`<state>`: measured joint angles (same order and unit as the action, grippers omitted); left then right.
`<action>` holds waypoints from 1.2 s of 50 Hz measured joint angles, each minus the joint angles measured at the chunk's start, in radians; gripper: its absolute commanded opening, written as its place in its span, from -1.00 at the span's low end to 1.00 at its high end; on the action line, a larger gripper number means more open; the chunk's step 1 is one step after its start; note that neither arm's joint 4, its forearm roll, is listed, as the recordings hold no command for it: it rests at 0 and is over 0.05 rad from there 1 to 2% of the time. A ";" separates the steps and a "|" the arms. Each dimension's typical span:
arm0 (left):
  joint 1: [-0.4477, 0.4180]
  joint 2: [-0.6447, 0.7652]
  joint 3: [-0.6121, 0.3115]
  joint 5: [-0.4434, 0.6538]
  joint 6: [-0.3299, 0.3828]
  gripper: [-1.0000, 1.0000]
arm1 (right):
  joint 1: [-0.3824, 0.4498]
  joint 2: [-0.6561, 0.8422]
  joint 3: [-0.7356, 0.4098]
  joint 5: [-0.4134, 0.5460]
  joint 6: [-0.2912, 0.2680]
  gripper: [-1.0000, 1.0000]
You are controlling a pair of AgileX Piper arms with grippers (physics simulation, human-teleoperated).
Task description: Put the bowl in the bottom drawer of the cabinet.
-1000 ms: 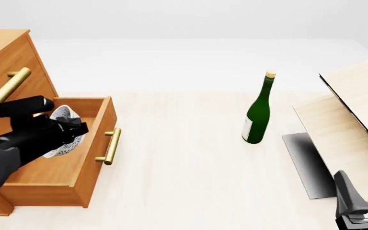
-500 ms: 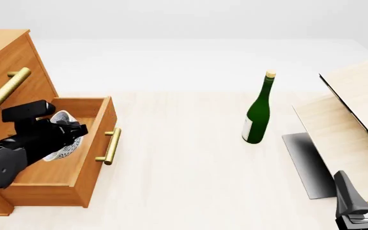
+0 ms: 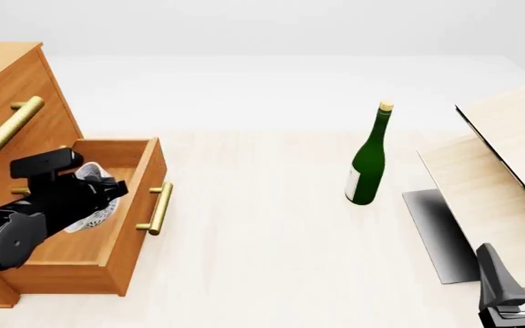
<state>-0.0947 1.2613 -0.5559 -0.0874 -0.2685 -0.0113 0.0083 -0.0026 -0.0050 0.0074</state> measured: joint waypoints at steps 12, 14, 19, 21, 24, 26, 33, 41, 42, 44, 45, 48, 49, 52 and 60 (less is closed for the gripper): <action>0.018 0.023 -0.001 -0.013 0.031 -1.00 | 0.000 0.000 0.000 0.000 0.000 1.00; 0.020 0.027 -0.001 -0.016 0.037 -1.00 | 0.000 0.000 0.000 0.000 0.000 1.00; 0.024 0.039 0.003 -0.026 0.043 -1.00 | 0.000 0.000 0.000 0.000 0.000 1.00; 0.026 0.043 0.005 -0.029 0.045 -1.00 | 0.000 0.000 0.000 0.000 0.000 1.00; 0.032 0.044 0.011 -0.034 0.049 -1.00 | 0.000 0.000 0.000 0.000 0.000 1.00; 0.039 0.043 0.016 -0.036 0.054 -1.00 | 0.000 0.000 0.000 0.000 0.000 1.00; 0.057 0.041 0.027 -0.043 0.072 -1.00 | 0.000 0.000 0.000 0.000 0.000 1.00; 0.083 0.032 0.038 -0.050 0.094 -1.00 | 0.000 0.000 0.000 0.000 0.000 1.00; 0.086 0.032 0.040 -0.051 0.096 -1.00 | 0.000 0.000 0.000 0.000 0.000 1.00; 0.091 0.031 0.042 -0.054 0.099 -1.00 | 0.000 0.000 0.000 0.000 0.000 1.00; 0.092 0.031 0.043 -0.056 0.100 -1.00 | 0.000 0.000 0.000 0.000 0.000 1.00; 0.096 0.033 0.046 -0.062 0.102 -1.00 | 0.000 0.000 0.000 0.000 0.000 1.00; 0.096 0.035 0.047 -0.064 0.101 -1.00 | 0.000 0.000 0.000 0.000 0.000 1.00; 0.097 0.036 0.046 -0.064 0.101 -1.00 | 0.000 0.000 0.000 0.000 0.000 1.00; 0.103 0.045 0.050 -0.078 0.097 -1.00 | 0.000 0.000 0.000 0.000 0.000 1.00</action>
<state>0.0080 1.3058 -0.5058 -0.1651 -0.1713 -0.0113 0.0083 -0.0026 -0.0050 0.0073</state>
